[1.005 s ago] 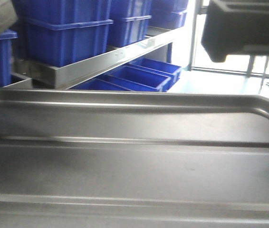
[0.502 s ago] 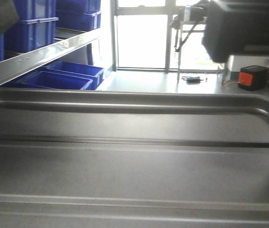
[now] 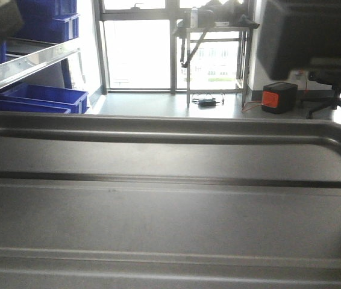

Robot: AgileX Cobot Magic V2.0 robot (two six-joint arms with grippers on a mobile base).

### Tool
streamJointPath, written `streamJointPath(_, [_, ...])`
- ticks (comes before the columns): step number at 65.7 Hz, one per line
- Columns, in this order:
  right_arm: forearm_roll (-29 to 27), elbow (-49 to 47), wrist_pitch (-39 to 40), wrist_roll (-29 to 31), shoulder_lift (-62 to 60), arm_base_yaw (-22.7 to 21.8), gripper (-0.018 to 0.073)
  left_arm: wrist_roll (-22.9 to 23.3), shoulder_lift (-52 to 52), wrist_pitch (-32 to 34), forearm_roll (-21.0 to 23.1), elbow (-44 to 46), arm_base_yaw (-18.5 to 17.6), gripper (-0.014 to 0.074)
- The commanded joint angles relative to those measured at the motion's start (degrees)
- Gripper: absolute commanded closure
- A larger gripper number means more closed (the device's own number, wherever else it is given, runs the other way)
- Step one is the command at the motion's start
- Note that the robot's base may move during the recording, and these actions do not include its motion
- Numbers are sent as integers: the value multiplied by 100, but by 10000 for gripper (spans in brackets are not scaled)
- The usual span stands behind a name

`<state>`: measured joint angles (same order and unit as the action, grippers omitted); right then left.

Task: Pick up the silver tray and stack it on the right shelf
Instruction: 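Hold the tray level while the base drives to the other shelf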

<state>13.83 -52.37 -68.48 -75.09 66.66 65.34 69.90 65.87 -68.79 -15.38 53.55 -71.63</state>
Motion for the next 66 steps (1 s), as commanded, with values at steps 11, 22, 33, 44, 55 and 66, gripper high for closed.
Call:
streamJointPath(11, [253,-149,-524,21,-125,0,499,30,-113,-164,-157,164,-43,694])
streamJointPath(22, [253,-149,-524,21,-125,0,499,30,-113,-164,-157,164,-43,694])
streamJointPath(33, [253,-149,-524,21,-125,0,499,30,-113,-164,-157,164,-43,694])
streamJointPath(44, [253,-149,-524,21,-125,0,499,30,-113,-164,-157,164,-43,694])
streamJointPath(55, [253,-149,-525,21,-125,0,499,30,-113,-164,-157,164,-43,694])
streamJointPath(66, [253,-149,-517,21,-125,0,499,30,-113,-164,-146,164,-43,694])
